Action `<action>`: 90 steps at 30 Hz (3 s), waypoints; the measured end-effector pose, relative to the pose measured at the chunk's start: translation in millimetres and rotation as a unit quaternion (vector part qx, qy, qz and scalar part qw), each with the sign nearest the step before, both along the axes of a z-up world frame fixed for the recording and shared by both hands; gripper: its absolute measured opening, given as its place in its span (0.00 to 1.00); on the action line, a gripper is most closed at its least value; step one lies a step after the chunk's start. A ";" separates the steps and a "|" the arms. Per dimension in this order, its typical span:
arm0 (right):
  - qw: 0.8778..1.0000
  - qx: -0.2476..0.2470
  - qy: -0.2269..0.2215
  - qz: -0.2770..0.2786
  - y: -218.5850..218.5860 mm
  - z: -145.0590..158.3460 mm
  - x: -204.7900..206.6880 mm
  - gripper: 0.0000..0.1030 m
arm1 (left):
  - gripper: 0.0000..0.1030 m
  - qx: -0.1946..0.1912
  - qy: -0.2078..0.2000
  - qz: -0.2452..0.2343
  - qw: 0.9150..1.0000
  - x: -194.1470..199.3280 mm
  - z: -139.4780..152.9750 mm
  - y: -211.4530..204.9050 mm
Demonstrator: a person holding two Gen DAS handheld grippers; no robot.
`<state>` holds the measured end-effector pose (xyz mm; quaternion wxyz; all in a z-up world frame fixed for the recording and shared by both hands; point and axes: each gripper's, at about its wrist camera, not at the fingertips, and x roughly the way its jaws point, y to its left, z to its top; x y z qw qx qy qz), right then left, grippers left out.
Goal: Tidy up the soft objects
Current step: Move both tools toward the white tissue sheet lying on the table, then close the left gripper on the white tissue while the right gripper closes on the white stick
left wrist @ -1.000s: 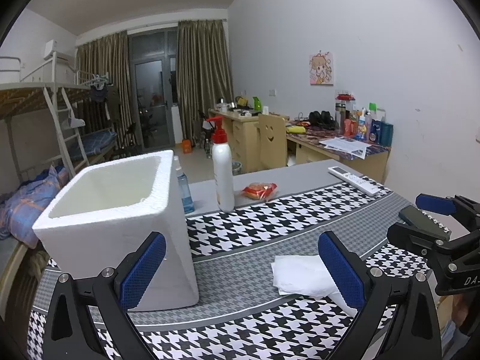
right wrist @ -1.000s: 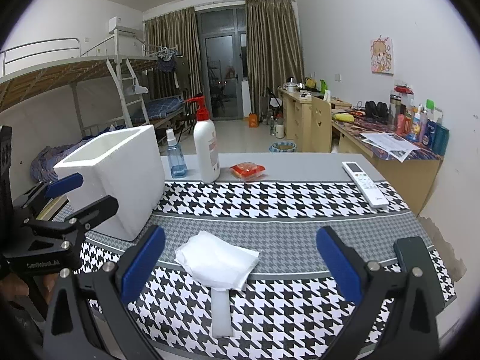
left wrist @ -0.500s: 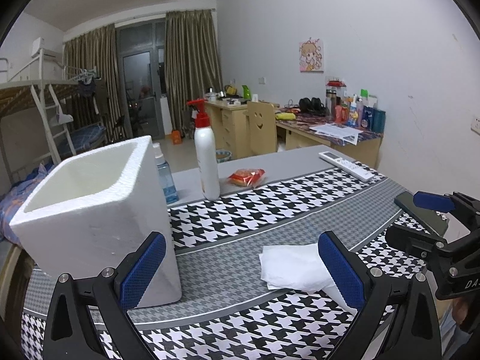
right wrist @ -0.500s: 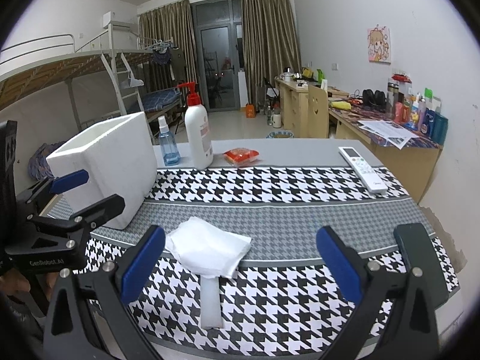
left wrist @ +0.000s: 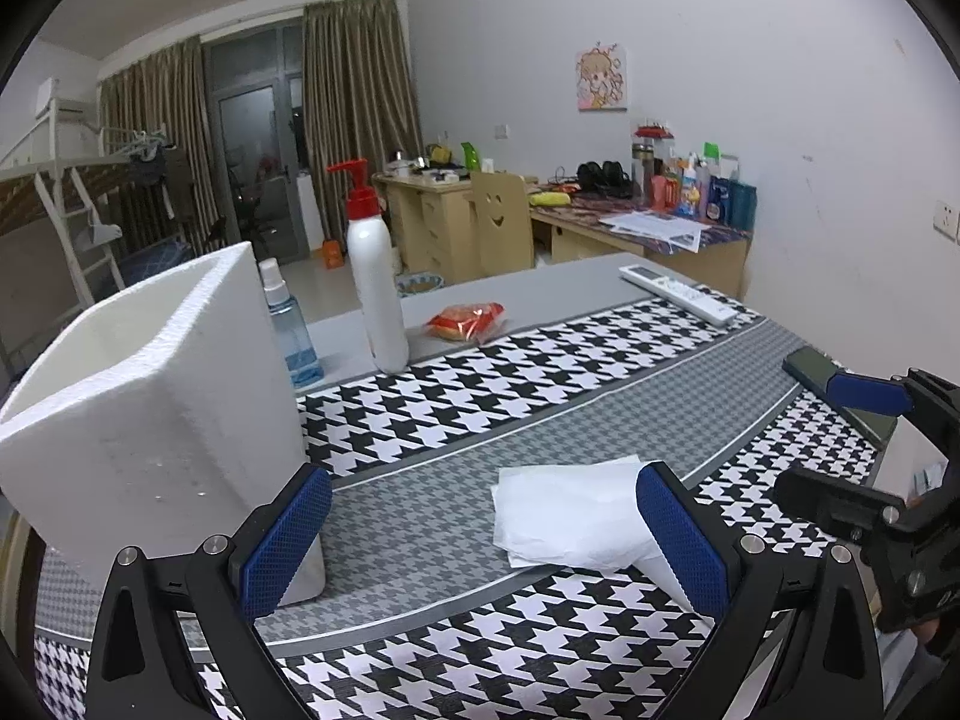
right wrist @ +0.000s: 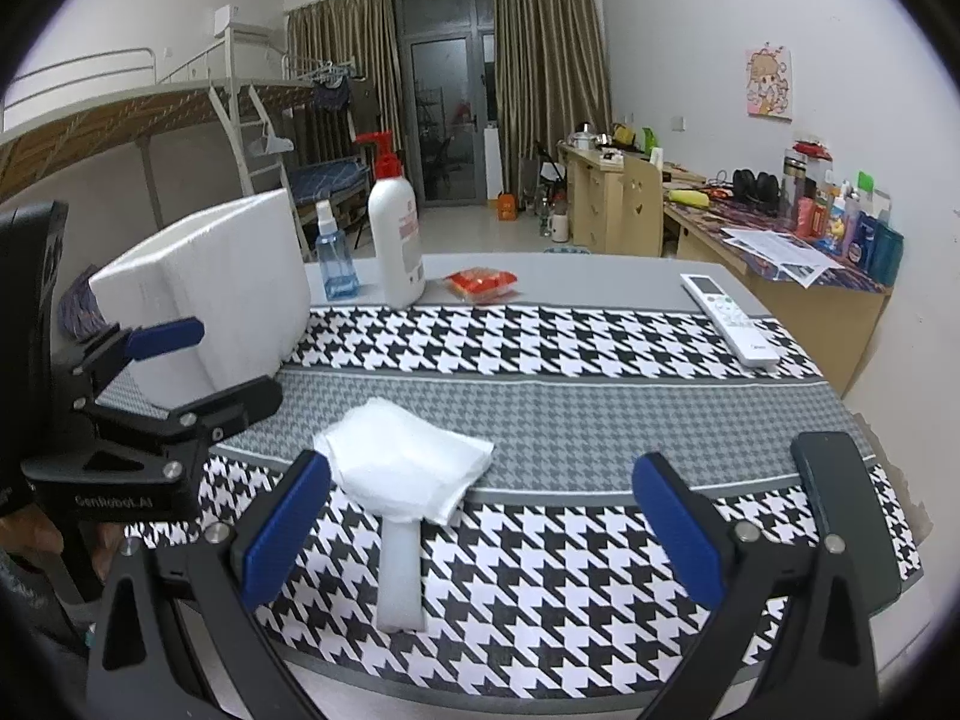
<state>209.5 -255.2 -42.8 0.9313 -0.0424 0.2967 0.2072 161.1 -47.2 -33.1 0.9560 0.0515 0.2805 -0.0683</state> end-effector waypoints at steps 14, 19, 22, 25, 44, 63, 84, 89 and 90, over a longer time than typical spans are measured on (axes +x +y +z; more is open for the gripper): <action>1.000 -0.001 0.030 0.001 -2.7 -20.9 2.0 0.99 | 0.99 -0.002 0.042 -0.025 0.999 19.3 -19.8 -7.0; 0.999 -0.001 0.039 0.007 -0.1 -27.2 3.8 0.99 | 0.99 -0.002 0.055 -0.028 0.998 26.2 -26.2 -8.2; 0.999 -0.001 0.043 0.008 0.6 -29.6 4.9 0.99 | 0.99 -0.002 0.062 -0.030 0.998 29.6 -29.1 -7.7; 0.999 -0.001 0.047 0.009 1.2 -32.8 5.6 0.99 | 0.99 -0.007 0.070 -0.032 0.997 32.2 -32.5 -6.7; 0.998 -0.009 0.057 0.025 9.1 -46.9 3.3 0.99 | 0.90 -0.025 0.122 -0.048 0.991 52.8 -52.7 -11.1; 0.995 -0.020 0.080 0.057 27.1 -56.7 4.7 0.83 | 0.47 -0.034 0.164 -0.082 0.982 60.9 -65.5 -19.5; 0.990 -0.088 0.087 0.072 53.4 -61.9 -3.2 0.22 | 0.13 -0.076 0.130 -0.094 0.984 51.9 -53.7 -2.0; 0.991 -0.084 0.078 0.064 49.3 -56.3 -6.7 0.20 | 0.13 -0.074 0.107 -0.086 0.988 47.1 -43.9 2.5; 0.992 -0.083 0.076 0.062 48.5 -55.1 -7.0 0.20 | 0.13 -0.075 0.100 -0.082 0.989 45.5 -40.4 4.6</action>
